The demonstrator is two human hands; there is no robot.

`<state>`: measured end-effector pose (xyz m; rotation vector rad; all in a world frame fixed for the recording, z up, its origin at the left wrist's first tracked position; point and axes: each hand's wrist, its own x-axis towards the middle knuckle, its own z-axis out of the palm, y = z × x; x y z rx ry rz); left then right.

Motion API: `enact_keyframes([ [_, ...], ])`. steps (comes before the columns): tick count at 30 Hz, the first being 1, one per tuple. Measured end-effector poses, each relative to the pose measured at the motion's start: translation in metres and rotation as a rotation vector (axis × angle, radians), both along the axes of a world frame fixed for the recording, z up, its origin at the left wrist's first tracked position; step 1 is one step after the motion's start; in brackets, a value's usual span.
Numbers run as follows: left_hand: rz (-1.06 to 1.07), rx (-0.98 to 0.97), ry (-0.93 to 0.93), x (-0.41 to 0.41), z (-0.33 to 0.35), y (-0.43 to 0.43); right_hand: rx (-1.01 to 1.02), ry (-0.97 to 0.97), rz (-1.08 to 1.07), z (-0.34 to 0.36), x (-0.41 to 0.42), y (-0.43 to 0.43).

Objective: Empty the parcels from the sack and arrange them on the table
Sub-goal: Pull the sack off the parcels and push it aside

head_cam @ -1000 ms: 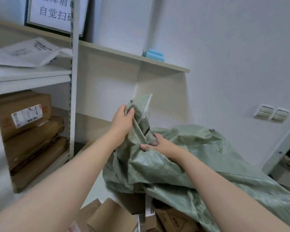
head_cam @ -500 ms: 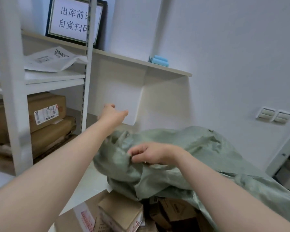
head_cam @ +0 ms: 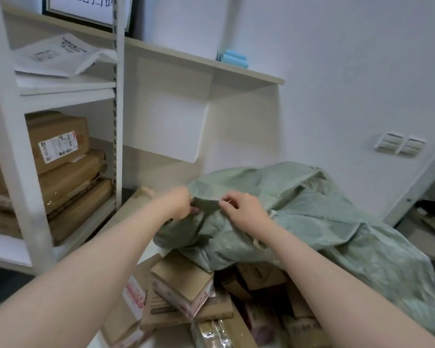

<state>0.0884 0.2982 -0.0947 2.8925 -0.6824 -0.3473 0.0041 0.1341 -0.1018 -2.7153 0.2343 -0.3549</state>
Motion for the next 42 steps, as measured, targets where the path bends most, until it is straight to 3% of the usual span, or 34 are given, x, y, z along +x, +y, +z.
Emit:
enact_keyframes([
  [2,0.135,-0.034,-0.239,-0.008,0.000,-0.010,0.028,0.009,-0.075,0.001,-0.020,-0.014],
  [5,0.167,0.006,-0.508,-0.015,0.008,-0.021,0.059,-0.008,-0.230,0.003,-0.050,-0.040],
  [10,0.239,0.010,-0.673,-0.043,0.030,-0.044,-0.035,-0.008,-0.469,0.001,-0.107,-0.084],
  [12,0.290,0.012,-0.695,-0.058,0.038,-0.051,-0.144,0.045,-0.579,-0.002,-0.131,-0.094],
  [14,0.327,0.015,-0.673,-0.072,0.041,-0.056,-0.177,0.217,-0.597,-0.007,-0.153,-0.099],
  [17,0.368,-0.148,-0.556,-0.098,0.041,-0.056,-0.047,0.511,-0.472,-0.026,-0.179,-0.101],
  [19,0.383,-0.291,-0.480,-0.117,0.040,-0.049,0.007,0.569,-0.392,-0.039,-0.190,-0.098],
  [22,0.398,-0.434,-0.383,-0.144,0.032,-0.036,0.143,0.425,-0.369,-0.052,-0.197,-0.093],
  [26,0.493,-0.785,-0.094,-0.165,0.029,-0.019,0.376,0.233,-0.395,-0.043,-0.192,-0.083],
  [29,0.510,-1.026,-0.113,-0.182,0.031,-0.008,0.554,0.315,-0.422,-0.034,-0.189,-0.083],
  [31,0.523,-1.100,-0.197,-0.198,0.037,-0.002,0.609,0.204,-0.503,-0.034,-0.187,-0.090],
  [35,0.639,-1.160,-0.293,-0.224,0.053,0.006,0.462,-0.329,-0.644,-0.007,-0.202,-0.075],
  [38,0.730,-1.279,-0.327,-0.236,0.058,0.005,0.428,-0.681,-0.606,0.023,-0.222,-0.060],
  [42,0.770,-1.425,-0.422,-0.239,0.057,-0.004,0.203,-0.876,-0.519,0.030,-0.241,-0.064],
])
